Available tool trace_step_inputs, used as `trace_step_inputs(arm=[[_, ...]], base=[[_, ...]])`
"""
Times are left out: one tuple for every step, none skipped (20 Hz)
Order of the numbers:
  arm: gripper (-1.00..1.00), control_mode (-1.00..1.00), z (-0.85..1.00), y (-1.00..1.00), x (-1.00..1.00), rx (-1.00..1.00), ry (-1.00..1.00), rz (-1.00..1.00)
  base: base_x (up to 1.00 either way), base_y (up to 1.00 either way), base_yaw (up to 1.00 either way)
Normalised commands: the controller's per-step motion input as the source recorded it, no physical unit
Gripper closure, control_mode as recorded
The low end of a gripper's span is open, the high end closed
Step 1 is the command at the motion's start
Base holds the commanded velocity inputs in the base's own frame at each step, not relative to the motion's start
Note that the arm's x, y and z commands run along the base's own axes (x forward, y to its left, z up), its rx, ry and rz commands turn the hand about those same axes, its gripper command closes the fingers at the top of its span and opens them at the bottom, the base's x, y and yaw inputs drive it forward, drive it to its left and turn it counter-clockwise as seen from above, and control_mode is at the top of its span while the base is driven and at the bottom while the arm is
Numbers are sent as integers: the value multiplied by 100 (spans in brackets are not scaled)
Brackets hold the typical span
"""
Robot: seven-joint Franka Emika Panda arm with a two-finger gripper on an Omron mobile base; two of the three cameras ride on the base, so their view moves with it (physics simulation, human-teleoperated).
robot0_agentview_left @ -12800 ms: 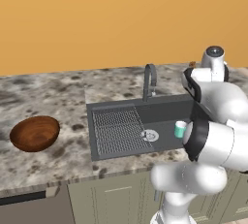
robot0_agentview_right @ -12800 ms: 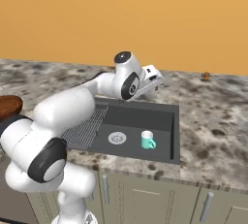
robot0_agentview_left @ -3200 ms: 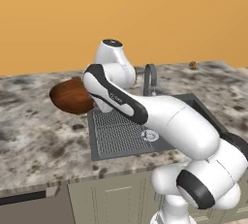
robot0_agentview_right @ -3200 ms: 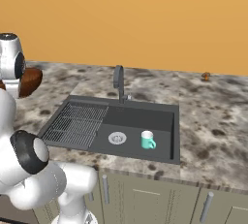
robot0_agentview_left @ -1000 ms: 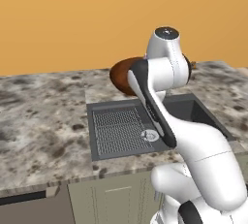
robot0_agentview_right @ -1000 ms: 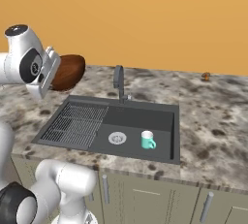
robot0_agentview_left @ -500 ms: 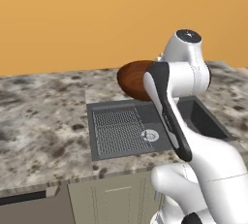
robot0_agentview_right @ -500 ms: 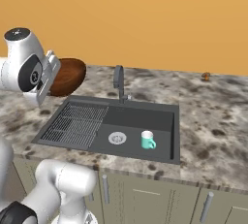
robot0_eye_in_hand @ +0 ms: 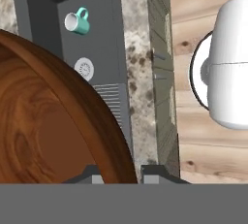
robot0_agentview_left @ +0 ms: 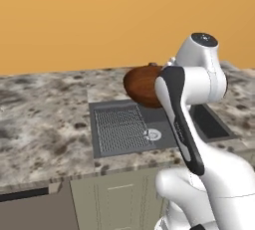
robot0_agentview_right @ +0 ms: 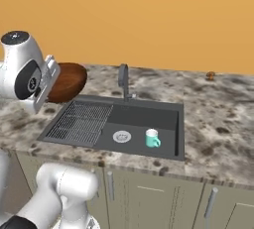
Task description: Pick the mug and place it in the sink. Pick the bowl and place it in the open cabinet and then close the cabinet.
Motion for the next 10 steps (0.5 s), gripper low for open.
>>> trace_step_inputs(arm=[[100,100,0,0,0,0,0,0],[100,100,0,0,0,0,0,0],[100,100,0,0,0,0,0,0],[100,100,0,0,0,0,0,0],[100,100,0,0,0,0,0,0],[100,100,0,0,0,0,0,0],[100,100,0,0,0,0,0,0],[100,100,0,0,0,0,0,0],[100,100,0,0,0,0,0,0],[100,100,0,0,0,0,0,0]], base=[[0,55,21],[0,56,34],[0,49,44],[0,40,50],[3,31,58],[21,14,65],[44,0,77],[56,0,90],[45,0,97],[33,0,100]])
